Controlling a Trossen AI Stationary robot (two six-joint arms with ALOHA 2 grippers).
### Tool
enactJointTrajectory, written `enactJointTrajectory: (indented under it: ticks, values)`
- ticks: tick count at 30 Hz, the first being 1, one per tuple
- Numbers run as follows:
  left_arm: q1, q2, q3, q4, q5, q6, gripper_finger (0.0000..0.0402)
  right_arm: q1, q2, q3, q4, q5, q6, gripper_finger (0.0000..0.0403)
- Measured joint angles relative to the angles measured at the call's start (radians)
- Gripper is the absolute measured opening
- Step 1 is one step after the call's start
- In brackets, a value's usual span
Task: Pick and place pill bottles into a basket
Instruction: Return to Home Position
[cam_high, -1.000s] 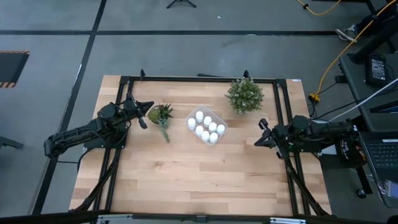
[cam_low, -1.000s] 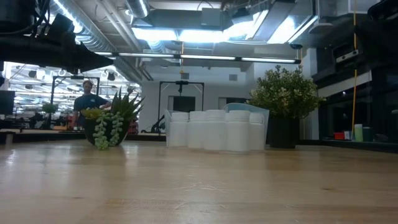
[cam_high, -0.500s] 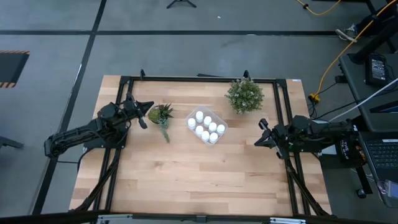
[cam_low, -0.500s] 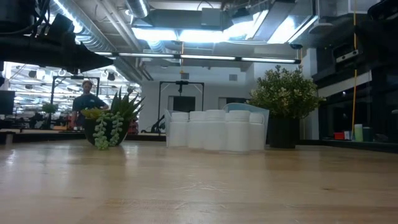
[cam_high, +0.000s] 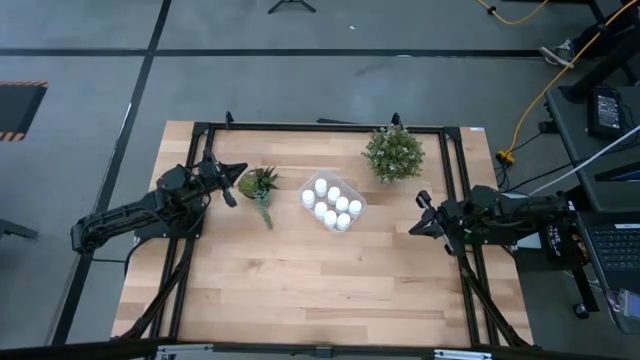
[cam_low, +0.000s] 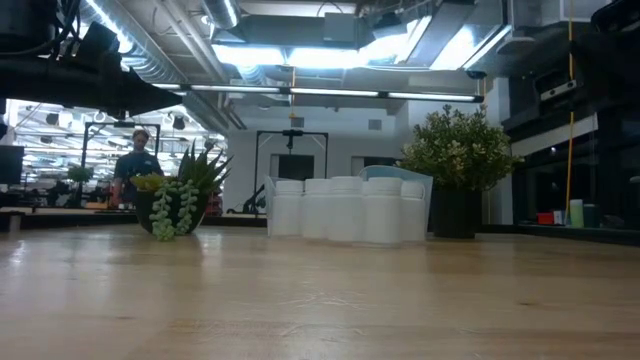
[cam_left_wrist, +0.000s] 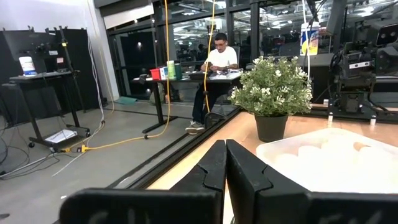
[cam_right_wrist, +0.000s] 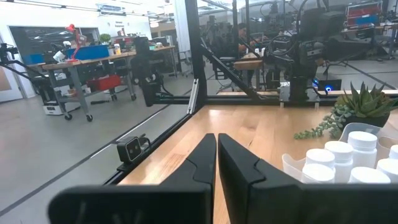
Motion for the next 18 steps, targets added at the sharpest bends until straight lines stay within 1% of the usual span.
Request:
enactJointTrajectory:
  ticks: [18]
  values:
    - [0.000,0.000,0.000,0.000,0.000,0.000,0.0004,0.000,0.000,0.000,0.000,0.000,-0.001,0.0021]
